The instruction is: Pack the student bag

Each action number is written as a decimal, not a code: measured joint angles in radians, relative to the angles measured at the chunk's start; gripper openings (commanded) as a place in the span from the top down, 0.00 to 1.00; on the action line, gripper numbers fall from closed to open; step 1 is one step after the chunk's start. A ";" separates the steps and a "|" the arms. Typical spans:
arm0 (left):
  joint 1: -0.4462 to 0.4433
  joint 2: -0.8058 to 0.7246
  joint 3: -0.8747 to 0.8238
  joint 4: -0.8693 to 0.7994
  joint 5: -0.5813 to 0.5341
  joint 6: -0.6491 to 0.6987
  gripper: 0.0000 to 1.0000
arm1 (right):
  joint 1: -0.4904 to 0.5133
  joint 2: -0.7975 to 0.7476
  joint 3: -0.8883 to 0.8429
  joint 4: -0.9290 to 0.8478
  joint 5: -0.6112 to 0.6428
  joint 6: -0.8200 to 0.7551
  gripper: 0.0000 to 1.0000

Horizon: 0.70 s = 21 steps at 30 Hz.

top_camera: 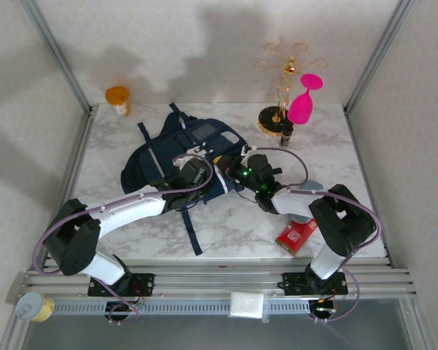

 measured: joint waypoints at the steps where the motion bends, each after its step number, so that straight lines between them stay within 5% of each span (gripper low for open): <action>1: 0.000 -0.006 -0.005 0.000 -0.002 -0.003 0.96 | 0.000 0.000 0.000 0.001 0.000 0.000 1.00; 16: 0.018 -0.303 -0.176 -0.176 -0.010 -0.077 1.00 | -0.033 0.000 0.006 -0.015 -0.050 -0.006 1.00; 21: -0.003 -0.306 -0.174 -0.188 0.027 -0.062 0.73 | -0.032 0.004 0.018 -0.027 -0.053 -0.008 1.00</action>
